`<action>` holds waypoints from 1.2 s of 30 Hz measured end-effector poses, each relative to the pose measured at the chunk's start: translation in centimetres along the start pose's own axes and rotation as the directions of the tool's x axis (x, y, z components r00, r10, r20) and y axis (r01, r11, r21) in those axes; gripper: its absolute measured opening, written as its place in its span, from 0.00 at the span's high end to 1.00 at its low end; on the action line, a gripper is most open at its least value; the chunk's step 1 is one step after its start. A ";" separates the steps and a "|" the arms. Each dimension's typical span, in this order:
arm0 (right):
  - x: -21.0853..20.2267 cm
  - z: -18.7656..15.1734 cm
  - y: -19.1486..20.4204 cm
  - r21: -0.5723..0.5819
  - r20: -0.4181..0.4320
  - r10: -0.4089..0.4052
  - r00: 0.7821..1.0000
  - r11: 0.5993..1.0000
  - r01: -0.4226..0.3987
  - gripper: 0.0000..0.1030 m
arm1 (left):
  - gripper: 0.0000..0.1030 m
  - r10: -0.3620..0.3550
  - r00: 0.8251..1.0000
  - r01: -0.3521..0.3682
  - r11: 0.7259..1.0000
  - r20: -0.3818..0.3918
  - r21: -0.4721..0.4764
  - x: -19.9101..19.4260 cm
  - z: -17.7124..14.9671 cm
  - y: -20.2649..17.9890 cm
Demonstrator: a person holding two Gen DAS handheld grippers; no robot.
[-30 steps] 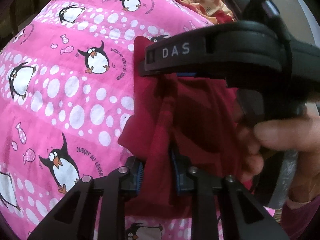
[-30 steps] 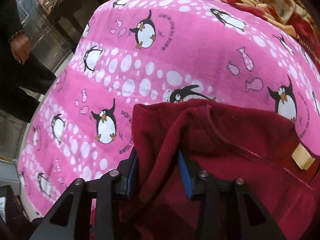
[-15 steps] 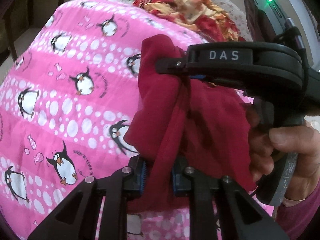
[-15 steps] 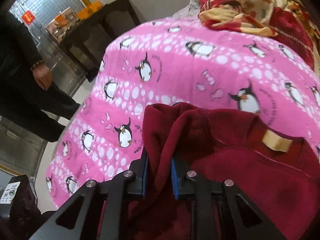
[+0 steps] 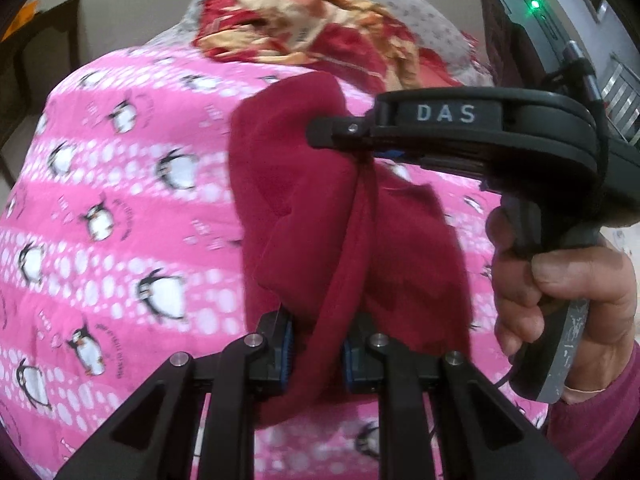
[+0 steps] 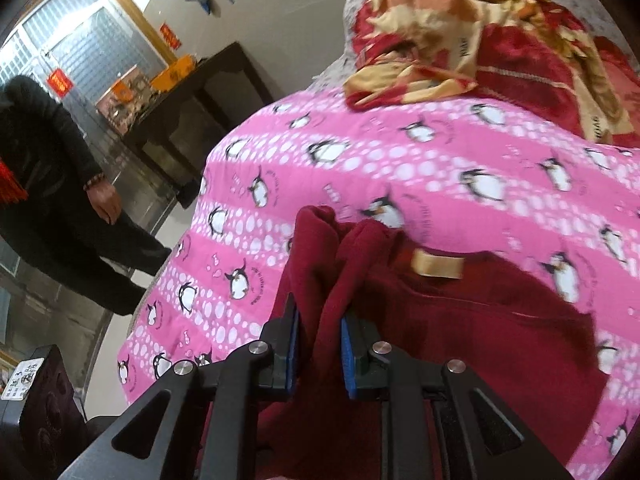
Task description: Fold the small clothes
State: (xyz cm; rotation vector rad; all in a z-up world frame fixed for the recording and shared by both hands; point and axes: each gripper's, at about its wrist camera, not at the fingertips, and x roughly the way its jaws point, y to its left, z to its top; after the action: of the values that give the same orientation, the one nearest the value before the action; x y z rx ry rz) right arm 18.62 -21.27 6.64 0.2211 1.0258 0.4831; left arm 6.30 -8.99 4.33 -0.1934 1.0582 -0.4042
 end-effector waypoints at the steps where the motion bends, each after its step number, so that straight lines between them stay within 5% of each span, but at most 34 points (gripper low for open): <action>1: -0.9 -0.1 -0.7 0.005 0.012 -0.003 1.000 1.000 0.003 0.82 | 0.83 -0.005 1.000 0.005 1.000 -0.001 0.015 0.1 0.1 -1.0; 11: -6.5 -2.6 -10.1 0.141 0.073 -0.037 0.997 0.990 0.027 0.82 | 0.83 -0.049 0.998 0.056 0.989 -0.050 0.137 3.8 0.2 -9.3; 26: -5.1 -6.3 -18.3 0.266 0.041 -0.067 0.997 0.963 0.054 0.82 | 0.83 -0.029 0.990 0.054 0.982 -0.138 0.180 9.9 -0.1 -13.7; 33: -3.8 -7.7 -20.2 0.328 0.022 -0.073 0.997 0.943 0.061 0.82 | 0.61 -0.178 0.966 0.211 0.961 -0.185 0.178 9.6 -0.7 -13.6; 36: -5.6 -8.1 -19.5 0.333 0.039 -0.102 0.994 0.939 0.083 0.72 | 0.53 -0.170 0.973 0.203 0.951 -0.153 0.233 6.2 -0.7 -12.7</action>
State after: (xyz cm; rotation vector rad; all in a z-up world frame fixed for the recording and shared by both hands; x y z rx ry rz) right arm 14.77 -41.37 -0.91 0.4818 1.0545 0.2139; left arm 5.43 -23.06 3.39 -0.0439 1.1114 -0.7246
